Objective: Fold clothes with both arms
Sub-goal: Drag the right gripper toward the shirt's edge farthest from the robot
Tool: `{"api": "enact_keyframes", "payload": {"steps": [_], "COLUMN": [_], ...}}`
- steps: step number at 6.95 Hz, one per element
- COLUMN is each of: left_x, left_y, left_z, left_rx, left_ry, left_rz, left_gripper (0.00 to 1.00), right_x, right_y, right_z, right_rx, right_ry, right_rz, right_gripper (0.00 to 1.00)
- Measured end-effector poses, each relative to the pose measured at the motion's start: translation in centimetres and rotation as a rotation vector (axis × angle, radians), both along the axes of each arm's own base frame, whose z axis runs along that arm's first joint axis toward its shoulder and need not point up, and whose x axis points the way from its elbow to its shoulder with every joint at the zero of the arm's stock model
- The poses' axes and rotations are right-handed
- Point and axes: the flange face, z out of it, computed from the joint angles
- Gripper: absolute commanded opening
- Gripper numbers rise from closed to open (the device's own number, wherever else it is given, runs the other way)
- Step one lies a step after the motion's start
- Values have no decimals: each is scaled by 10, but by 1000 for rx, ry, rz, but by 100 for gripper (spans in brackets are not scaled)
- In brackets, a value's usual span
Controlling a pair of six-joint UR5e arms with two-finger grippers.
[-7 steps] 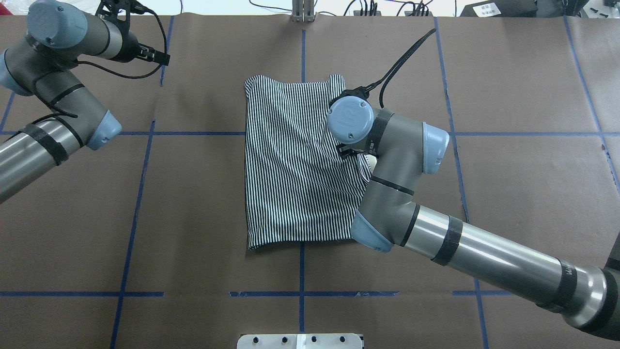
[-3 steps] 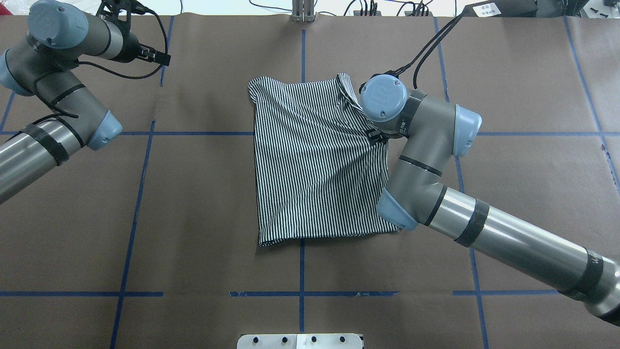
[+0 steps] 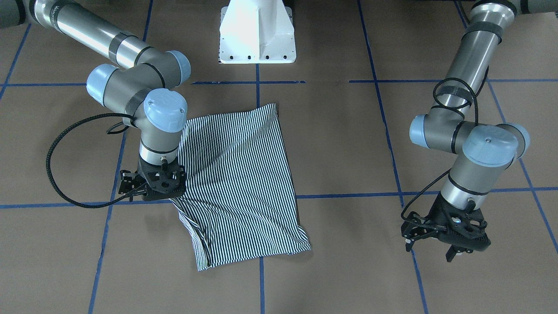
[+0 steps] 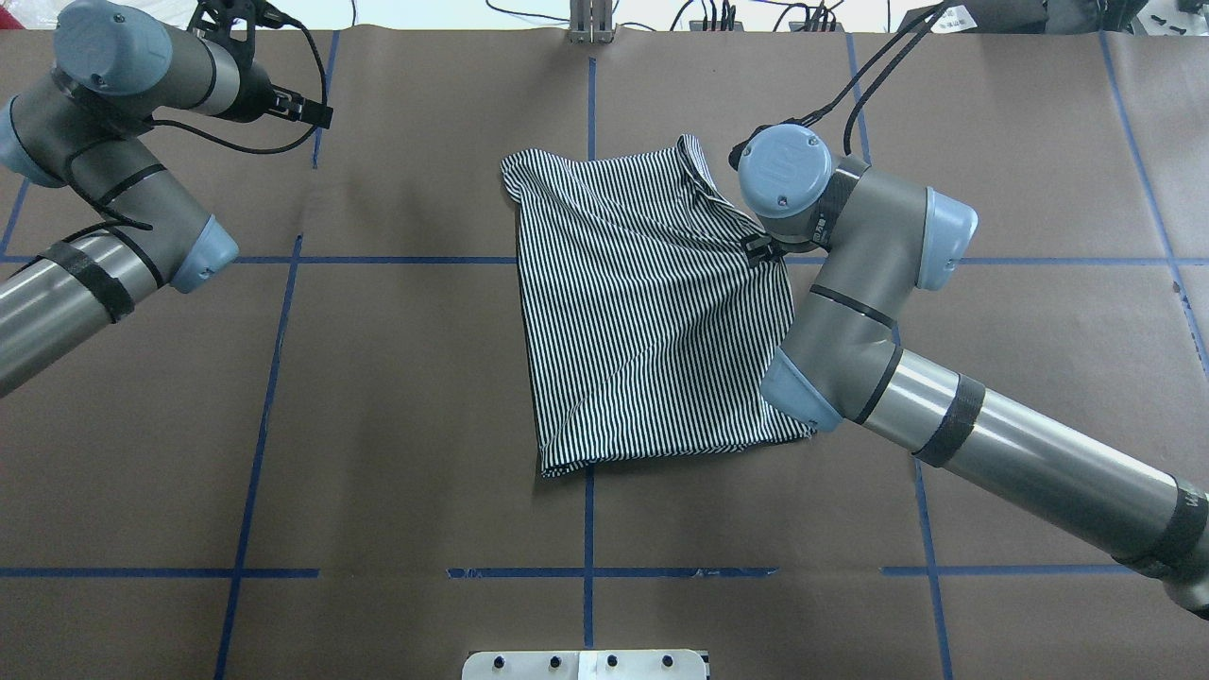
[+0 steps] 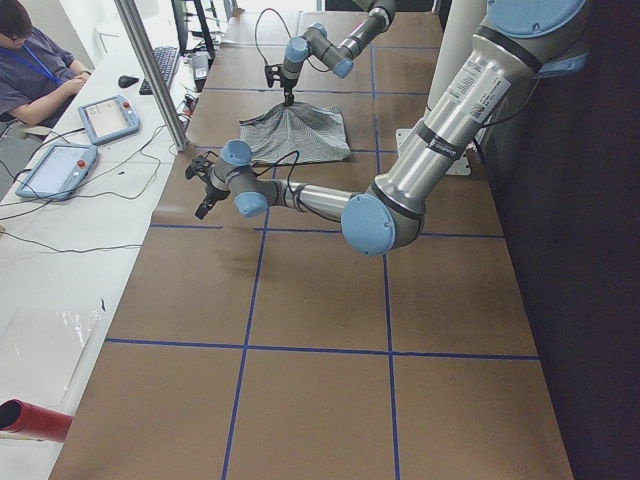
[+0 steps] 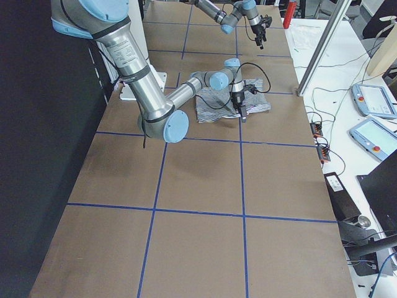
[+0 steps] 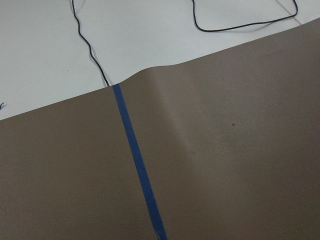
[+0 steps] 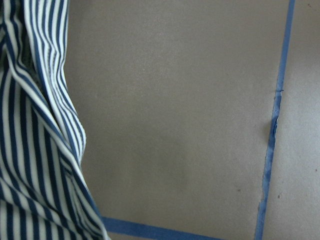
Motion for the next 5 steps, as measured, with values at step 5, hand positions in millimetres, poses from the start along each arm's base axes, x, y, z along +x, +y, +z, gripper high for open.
{"api": "enact_keyframes", "payload": {"steps": [5], "left_x": [0], "left_y": [1], "left_z": [-2], "left_rx": [6], "left_ry": [3], "left_rz": [1], "left_gripper": [100], "right_x": [13], "right_y": [-35], "right_z": [-73], "right_rx": [11], "right_ry": [-264], "right_rz": [14], "right_gripper": [100]}}
